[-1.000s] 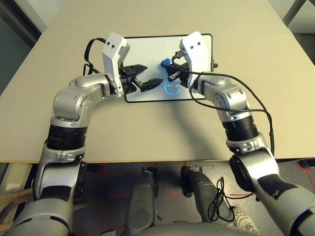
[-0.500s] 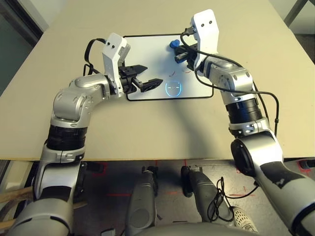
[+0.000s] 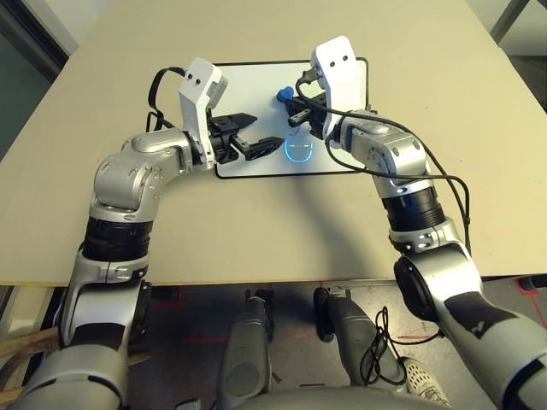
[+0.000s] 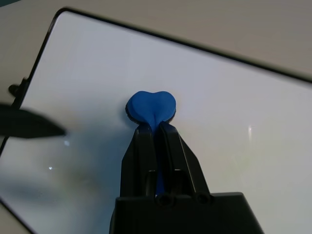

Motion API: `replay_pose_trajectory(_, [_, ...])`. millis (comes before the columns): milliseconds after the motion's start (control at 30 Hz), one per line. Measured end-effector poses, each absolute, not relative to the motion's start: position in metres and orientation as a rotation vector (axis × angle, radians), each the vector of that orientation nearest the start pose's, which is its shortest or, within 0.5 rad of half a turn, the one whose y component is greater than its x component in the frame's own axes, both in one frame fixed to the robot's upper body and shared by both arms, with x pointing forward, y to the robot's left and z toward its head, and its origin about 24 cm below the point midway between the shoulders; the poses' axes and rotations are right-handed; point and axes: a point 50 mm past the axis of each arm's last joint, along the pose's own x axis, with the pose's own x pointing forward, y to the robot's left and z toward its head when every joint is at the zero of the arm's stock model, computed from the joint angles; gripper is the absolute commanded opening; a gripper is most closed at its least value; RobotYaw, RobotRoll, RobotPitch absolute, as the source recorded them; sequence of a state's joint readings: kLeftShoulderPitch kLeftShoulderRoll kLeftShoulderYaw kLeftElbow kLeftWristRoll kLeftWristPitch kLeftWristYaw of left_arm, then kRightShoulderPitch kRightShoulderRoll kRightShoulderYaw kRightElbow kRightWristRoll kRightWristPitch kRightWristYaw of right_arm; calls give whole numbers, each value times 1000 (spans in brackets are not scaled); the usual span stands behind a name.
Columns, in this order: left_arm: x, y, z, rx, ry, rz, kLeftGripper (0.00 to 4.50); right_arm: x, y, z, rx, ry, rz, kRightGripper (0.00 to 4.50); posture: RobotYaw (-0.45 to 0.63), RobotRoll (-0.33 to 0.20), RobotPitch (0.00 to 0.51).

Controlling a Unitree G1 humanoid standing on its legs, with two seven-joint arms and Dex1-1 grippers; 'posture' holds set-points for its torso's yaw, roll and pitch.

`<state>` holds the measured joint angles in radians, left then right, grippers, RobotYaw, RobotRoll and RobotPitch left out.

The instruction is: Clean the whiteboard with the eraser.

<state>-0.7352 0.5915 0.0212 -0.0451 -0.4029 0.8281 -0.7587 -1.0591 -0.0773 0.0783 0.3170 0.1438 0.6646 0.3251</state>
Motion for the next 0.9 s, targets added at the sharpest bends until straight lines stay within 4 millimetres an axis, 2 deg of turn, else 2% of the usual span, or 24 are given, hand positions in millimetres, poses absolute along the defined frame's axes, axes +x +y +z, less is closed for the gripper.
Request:
replay_pose_trajectory(100, [325, 175, 220, 183, 130, -810, 4500, 379, -55, 246, -128, -31, 587, 1, 84, 0, 264])
replay_pose_trajectory(167, [325, 175, 220, 183, 130, -810, 4500, 380, -57, 247, -128, -32, 575, 1, 81, 0, 265])
replay_pose_trajectory(367, [325, 175, 220, 184, 130, -810, 4500, 378, -55, 245, -125, -23, 572, 1, 80, 0, 267])
replay_pose_trajectory(633, [325, 175, 220, 184, 131, -809, 4500, 358, -39, 223, -133, 38, 652, 1, 83, 0, 268])
replay_pose_trajectory(800, [325, 176, 220, 186, 131, -808, 4500, 359, -41, 224, -140, 34, 652, 1, 85, 0, 267])
replay_pose_trajectory(900, [325, 176, 220, 187, 131, -807, 4500, 367, -45, 233, -145, 17, 629, 1, 83, 0, 265])
